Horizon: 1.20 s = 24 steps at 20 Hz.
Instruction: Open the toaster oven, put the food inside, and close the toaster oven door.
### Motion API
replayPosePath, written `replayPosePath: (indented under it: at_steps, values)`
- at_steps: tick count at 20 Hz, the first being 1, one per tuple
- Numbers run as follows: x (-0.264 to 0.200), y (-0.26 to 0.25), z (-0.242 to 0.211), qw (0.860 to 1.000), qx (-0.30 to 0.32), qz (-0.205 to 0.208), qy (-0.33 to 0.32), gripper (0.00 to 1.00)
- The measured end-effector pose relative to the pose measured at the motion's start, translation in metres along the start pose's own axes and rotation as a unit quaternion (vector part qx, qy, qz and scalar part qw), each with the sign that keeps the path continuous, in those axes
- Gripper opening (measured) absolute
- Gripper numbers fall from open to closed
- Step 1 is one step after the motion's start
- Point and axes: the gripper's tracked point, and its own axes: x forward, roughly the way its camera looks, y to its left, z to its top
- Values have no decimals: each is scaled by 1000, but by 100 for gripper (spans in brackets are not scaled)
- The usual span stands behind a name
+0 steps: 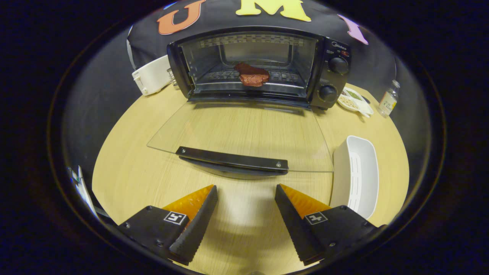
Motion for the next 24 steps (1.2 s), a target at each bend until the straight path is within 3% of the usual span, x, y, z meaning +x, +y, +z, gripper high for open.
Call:
replayPosePath:
  at_steps: [14,24]
  values:
    - [-11,2,28,1000,-3,1,-14,97]
    - [-48,-6,97,998,4,3,-67,98]
